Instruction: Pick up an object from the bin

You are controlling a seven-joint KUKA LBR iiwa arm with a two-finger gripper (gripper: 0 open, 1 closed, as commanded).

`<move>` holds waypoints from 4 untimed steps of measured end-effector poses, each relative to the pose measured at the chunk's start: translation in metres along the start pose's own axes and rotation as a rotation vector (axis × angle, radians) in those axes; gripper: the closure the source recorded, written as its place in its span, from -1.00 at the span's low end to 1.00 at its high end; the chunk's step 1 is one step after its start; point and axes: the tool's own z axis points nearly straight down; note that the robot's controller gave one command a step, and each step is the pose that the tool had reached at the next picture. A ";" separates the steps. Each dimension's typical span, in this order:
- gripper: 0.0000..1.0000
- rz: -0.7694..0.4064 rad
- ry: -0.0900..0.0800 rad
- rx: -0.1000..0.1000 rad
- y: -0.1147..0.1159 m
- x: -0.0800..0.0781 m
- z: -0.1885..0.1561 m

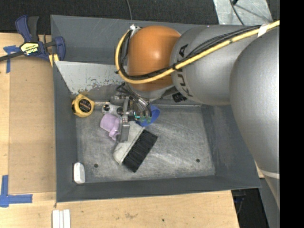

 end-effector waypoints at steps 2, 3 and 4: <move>1.00 -0.037 -0.003 -0.001 -0.047 0.019 0.048; -1.00 -0.036 -0.001 0.000 -0.048 0.020 0.049; -1.00 -0.036 -0.001 0.000 -0.048 0.020 0.049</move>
Offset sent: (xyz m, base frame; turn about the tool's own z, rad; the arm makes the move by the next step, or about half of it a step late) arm -0.0173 -0.0487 -0.0827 -0.0291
